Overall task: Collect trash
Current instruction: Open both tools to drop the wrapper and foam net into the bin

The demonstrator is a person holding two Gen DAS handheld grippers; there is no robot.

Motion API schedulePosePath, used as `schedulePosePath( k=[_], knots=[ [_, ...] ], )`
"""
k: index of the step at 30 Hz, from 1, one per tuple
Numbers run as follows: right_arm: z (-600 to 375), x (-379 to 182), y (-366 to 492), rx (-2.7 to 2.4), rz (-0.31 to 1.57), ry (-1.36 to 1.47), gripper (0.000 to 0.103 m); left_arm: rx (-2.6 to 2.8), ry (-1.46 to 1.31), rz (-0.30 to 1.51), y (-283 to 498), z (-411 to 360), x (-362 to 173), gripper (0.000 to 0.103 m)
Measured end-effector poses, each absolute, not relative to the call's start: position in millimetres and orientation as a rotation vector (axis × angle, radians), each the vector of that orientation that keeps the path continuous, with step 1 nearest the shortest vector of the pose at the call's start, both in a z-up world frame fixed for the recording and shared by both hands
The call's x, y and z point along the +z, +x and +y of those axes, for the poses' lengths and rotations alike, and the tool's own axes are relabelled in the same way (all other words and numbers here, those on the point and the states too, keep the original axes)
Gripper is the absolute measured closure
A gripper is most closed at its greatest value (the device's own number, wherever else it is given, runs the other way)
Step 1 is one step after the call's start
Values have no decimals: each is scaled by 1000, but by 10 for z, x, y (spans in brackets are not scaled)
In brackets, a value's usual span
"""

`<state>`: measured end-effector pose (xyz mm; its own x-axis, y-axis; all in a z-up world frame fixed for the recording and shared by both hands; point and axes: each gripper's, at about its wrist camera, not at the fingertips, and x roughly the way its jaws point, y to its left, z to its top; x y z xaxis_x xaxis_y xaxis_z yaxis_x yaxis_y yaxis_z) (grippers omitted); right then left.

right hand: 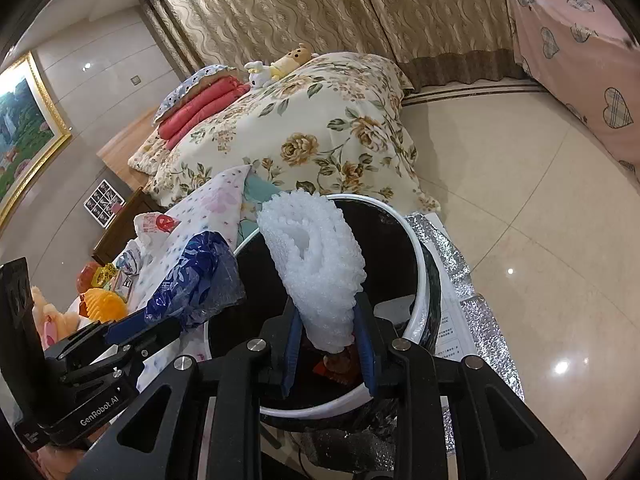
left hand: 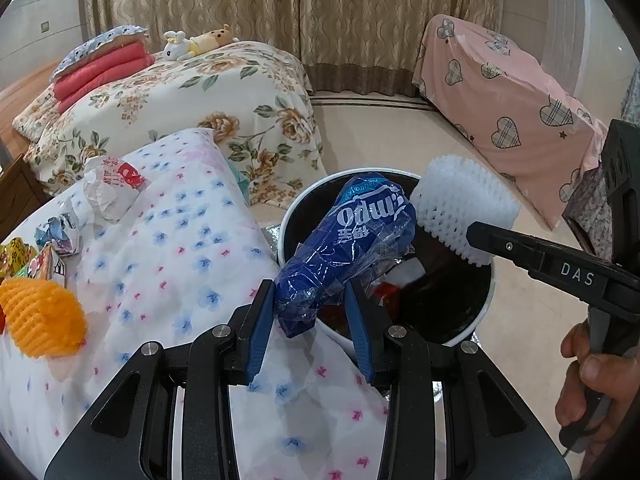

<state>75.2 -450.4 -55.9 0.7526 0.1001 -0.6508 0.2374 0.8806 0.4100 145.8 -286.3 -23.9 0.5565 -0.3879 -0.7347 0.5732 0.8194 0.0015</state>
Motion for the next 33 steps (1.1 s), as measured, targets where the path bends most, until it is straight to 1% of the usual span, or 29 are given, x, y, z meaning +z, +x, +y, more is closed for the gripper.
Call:
schedulePosePath(
  k=[7, 11, 12, 13, 14, 15, 16, 18, 20, 21, 23, 25, 27, 29, 31, 33],
  knots=[
    [-4553, -572, 807, -82, 732, 506, 76, -573, 259, 800, 1489, -2918, -237, 67],
    [-4546, -569, 835, -81, 738, 505, 74, -575, 252, 805, 1500, -2929, -232, 64],
    [-4546, -570, 840, -81, 740, 505, 74, -578, 250, 806, 1503, -2929, -232, 60],
    [-4546, -568, 841, -82, 739, 506, 68, -579, 249, 807, 1499, -2930, -234, 56],
    [-4549, -571, 845, -82, 740, 510, 62, -578, 248, 807, 1490, -2921, -230, 49],
    [-4546, -569, 844, -77, 739, 516, 50, -578, 244, 804, 1488, -2912, -227, 45],
    [-4546, -564, 841, -77, 736, 519, 45, -578, 239, 800, 1483, -2900, -220, 44],
    [-4528, -551, 825, -79, 730, 515, 44, -572, 230, 796, 1471, -2855, -217, 42],
    [-4524, -552, 827, -77, 731, 518, 42, -567, 218, 801, 1463, -2806, -227, 42],
    [-4514, -551, 824, -76, 731, 520, 39, -562, 209, 806, 1453, -2763, -236, 41],
    [-4485, -543, 810, -75, 730, 519, 36, -556, 195, 814, 1435, -2693, -252, 41],
    [-4450, -537, 799, -71, 730, 518, 28, -549, 182, 820, 1419, -2616, -263, 41],
    [-4419, -542, 785, -64, 727, 521, 23, -541, 166, 823, 1392, -2529, -268, 41],
    [-4362, -536, 778, -55, 728, 519, 22, -533, 151, 826, 1366, -2437, -274, 41],
    [-4317, -532, 780, -42, 731, 522, 17, -524, 135, 828, 1341, -2337, -281, 40],
    [-4257, -522, 778, -33, 729, 518, 16, -509, 133, 820, 1309, -2239, -282, 40]
  ],
)
